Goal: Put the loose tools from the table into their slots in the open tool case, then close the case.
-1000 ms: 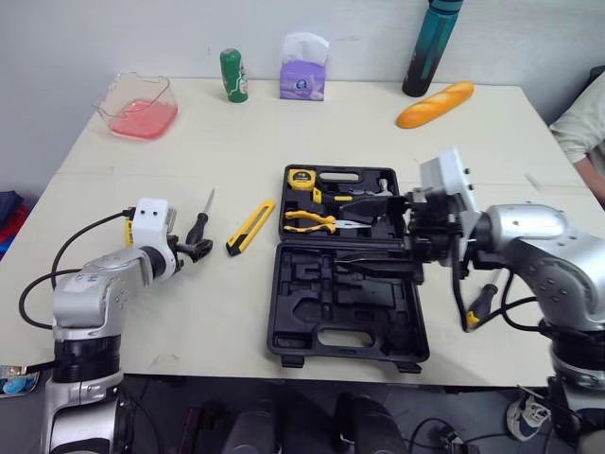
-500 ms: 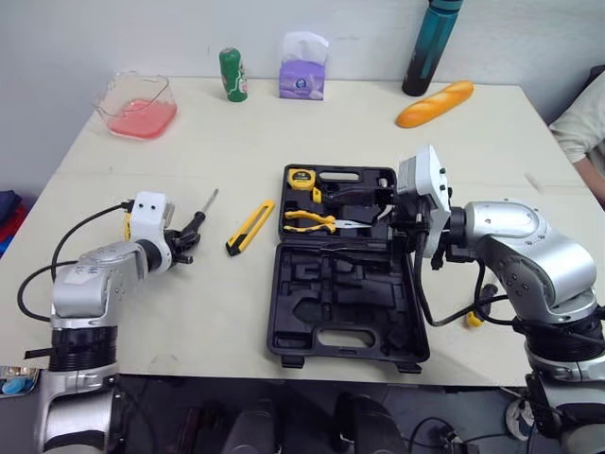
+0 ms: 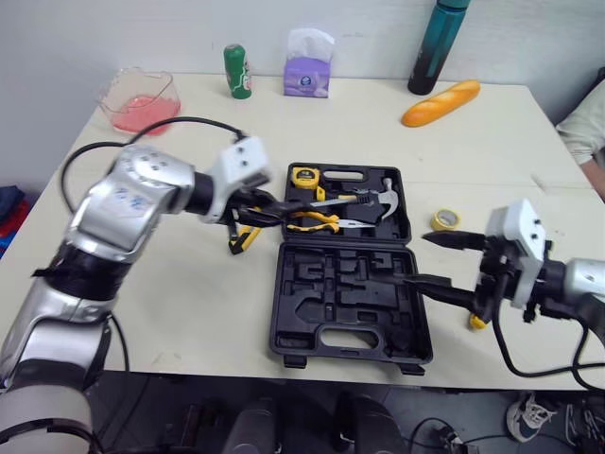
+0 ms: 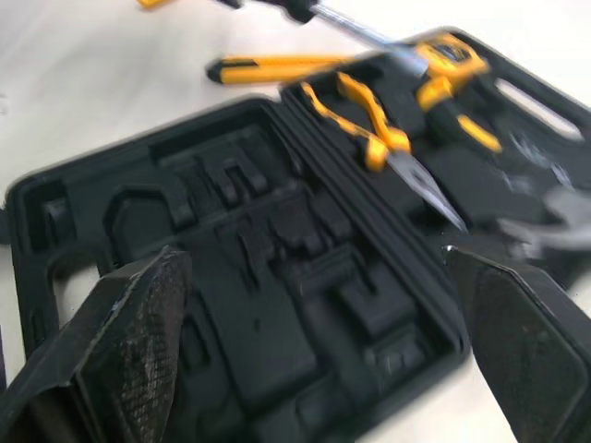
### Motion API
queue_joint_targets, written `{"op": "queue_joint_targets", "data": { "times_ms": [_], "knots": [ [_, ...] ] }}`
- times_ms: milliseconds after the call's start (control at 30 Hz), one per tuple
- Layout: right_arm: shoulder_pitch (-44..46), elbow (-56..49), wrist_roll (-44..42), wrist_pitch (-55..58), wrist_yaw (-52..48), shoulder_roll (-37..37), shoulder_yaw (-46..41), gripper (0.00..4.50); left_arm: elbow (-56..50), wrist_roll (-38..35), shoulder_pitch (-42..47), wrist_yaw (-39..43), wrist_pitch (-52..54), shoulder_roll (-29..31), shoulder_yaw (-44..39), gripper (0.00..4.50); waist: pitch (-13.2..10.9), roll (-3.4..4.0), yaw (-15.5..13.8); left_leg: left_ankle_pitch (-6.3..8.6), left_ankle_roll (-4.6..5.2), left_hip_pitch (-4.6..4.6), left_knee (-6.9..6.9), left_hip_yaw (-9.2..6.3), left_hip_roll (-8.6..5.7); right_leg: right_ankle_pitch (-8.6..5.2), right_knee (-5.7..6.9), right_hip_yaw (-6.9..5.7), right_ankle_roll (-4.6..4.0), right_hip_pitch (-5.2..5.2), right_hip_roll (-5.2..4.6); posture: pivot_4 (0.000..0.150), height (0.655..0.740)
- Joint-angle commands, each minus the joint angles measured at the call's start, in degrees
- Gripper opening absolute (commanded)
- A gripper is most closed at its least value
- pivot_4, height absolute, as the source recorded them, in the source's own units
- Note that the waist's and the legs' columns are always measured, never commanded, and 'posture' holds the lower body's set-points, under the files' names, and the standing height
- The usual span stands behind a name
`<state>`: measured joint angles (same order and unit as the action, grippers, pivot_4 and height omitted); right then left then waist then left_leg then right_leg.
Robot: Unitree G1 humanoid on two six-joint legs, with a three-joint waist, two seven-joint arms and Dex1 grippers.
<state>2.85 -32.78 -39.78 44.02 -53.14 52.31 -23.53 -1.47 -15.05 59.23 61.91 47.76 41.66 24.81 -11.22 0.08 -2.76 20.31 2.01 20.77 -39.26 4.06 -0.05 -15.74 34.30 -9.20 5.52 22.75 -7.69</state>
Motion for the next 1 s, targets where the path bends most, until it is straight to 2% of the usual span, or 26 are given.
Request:
{"op": "queue_joint_targets", "data": {
  "times_ms": [33,167,433,967,1000],
  "knots": [
    [-3.4,-4.5,-1.9,0.7,1.8,0.1,-5.5,4.50,-1.0,3.0,2.2,5.4,1.0,0.4,5.9,1.11,0.0,-0.01,0.3,0.00,0.00,-0.02,0.00,0.02,0.01,0.00,0.01,0.01,0.00,0.00,0.01,0.150,0.7400],
    [-7.4,-7.7,-3.0,1.2,4.2,-1.1,-7.4,4.50,2.3,6.4,4.8,5.0,3.4,-3.8,10.5,1.11,0.0,-0.03,0.1,0.00,0.00,-0.06,0.00,0.01,0.03,0.00,0.05,0.08,0.00,-0.01,0.01,0.150,0.7400],
    [-10.7,-9.3,-4.3,0.8,6.6,-1.5,-8.8,4.50,9.7,9.9,6.3,3.5,1.4,-9.4,9.9,1.11,0.0,-0.05,-0.2,0.01,0.02,0.16,-0.19,-0.23,0.01,0.00,0.05,0.09,0.00,-0.01,-0.03,0.150,0.7400],
    [-10.9,-7.8,-3.4,-0.7,7.1,-1.0,-7.2,4.50,12.0,13.5,4.8,3.6,-4.0,-12.2,9.9,1.11,0.0,-0.05,-0.3,0.04,0.09,0.38,-0.52,-0.39,0.00,0.00,0.13,0.05,0.00,0.01,-0.07,0.150,0.7400],
    [-11.0,-7.8,-3.4,-0.8,7.1,-1.1,-7.1,4.50,12.0,13.3,4.6,3.7,-4.2,-12.2,9.6,1.61,0.0,-0.05,-0.3,0.04,0.09,0.37,-0.52,-0.39,0.00,0.00,0.13,0.05,0.00,0.01,-0.07,0.150,0.7400]
  ]
}}
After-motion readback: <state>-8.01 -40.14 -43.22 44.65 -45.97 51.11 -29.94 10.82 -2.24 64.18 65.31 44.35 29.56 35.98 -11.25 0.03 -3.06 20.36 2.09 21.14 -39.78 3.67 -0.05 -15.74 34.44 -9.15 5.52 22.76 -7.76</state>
